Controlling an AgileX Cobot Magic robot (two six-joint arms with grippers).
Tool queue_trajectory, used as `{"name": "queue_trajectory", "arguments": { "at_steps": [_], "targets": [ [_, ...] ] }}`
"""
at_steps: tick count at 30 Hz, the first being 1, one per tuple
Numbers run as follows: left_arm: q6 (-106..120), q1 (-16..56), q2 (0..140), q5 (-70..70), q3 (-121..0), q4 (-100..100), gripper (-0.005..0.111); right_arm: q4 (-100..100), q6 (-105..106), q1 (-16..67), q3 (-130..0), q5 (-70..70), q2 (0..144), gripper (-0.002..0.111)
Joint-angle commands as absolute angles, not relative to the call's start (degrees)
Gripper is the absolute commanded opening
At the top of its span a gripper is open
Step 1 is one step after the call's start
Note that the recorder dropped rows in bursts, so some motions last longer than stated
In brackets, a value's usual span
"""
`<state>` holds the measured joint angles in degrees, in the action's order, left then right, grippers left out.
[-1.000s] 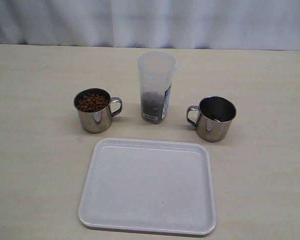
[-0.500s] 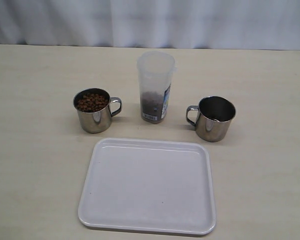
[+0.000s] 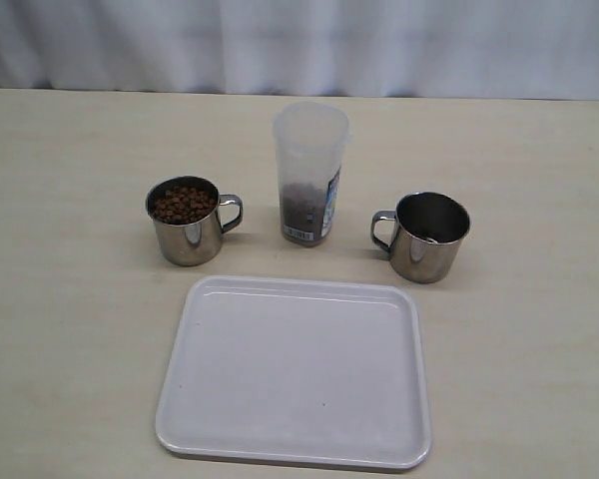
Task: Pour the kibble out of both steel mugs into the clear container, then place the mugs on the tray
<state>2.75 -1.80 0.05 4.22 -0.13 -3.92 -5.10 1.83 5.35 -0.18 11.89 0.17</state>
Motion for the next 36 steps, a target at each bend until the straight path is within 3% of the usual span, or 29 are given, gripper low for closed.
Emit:
{"name": "queue_trajectory", "arguments": {
  "at_steps": [1,9,15,22,25,27,30,34,36],
  "targets": [
    [1.1,-1.2,0.0,6.6,0.0,-4.1,0.000,-5.4,2.1,5.5,0.0,12.0,0.0,0.005],
    [-6.5,3.4,13.1,9.3,0.0,-4.1,0.000,-5.4,2.1,5.5,0.0,12.0,0.0,0.005],
    [-7.7,10.7,36.7,24.8,0.0,-16.6,0.000,-5.4,2.1,5.5,0.0,12.0,0.0,0.005],
    [-7.6,11.1,69.1,47.7,-1.5,-21.1,0.000,-5.4,2.1,5.5,0.0,12.0,0.0,0.005],
    [-7.4,11.1,79.7,51.5,-5.8,-27.9,0.002,-5.4,2.1,5.5,0.0,12.0,0.0,0.005],
    [-6.7,11.1,85.2,50.8,-9.2,-30.7,0.010,-5.4,2.1,5.5,0.0,12.0,0.0,0.005],
    [-5.4,11.1,91.5,48.1,-14.1,-30.9,0.036,-5.4,2.1,5.5,0.0,12.0,0.0,0.005],
    [-4.6,11.1,96.2,43.3,-19.0,-30.8,0.090,-5.4,2.1,5.5,0.0,12.0,0.0,0.005],
    [-2.0,11.1,97.0,40.9,-20.3,-30.9,0.105,-5.4,2.1,5.5,0.0,12.0,0.0,0.005]
  ]
}}
